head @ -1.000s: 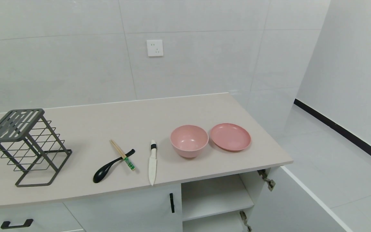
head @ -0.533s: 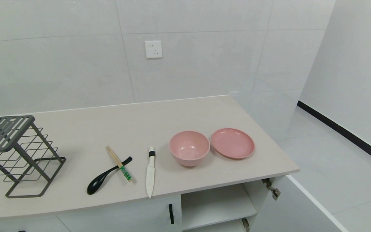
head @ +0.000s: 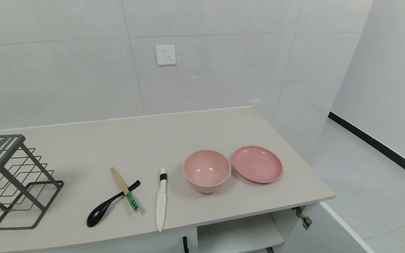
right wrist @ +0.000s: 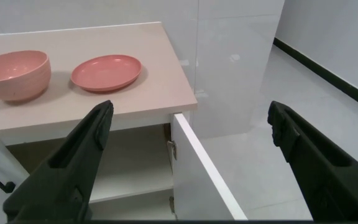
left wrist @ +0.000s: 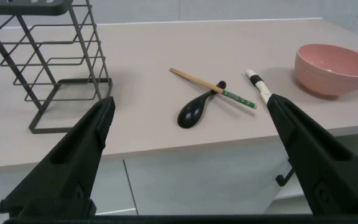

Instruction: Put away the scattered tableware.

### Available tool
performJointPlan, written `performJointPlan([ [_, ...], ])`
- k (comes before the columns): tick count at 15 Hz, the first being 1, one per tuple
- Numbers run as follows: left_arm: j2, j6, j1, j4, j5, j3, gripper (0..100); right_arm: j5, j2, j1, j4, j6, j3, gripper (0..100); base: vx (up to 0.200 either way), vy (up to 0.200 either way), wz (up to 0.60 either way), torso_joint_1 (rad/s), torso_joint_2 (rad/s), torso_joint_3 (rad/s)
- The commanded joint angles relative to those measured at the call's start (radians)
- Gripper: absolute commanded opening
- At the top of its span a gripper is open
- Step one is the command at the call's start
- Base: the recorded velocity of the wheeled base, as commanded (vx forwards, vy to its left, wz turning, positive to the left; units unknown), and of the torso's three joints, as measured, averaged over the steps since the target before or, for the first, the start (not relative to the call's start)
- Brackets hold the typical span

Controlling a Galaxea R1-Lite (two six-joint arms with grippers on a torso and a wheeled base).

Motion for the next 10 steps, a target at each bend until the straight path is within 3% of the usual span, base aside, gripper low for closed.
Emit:
performJointPlan([
  [1, 0.001, -0.001, 0.000, 0.000, 0.000, 0.000, 100, 0.000, 0.000, 0.000, 0.000, 0.001, 0.000, 100, 0.000, 0.000, 0.00, 0.000, 0.00, 0.000],
  [10, 0.001, 0.000, 0.000, 0.000, 0.000, 0.000, 100, 0.000, 0.000, 0.000, 0.000, -0.001, 0.000, 100, 0.000, 0.000, 0.00, 0.000, 0.00, 0.000],
])
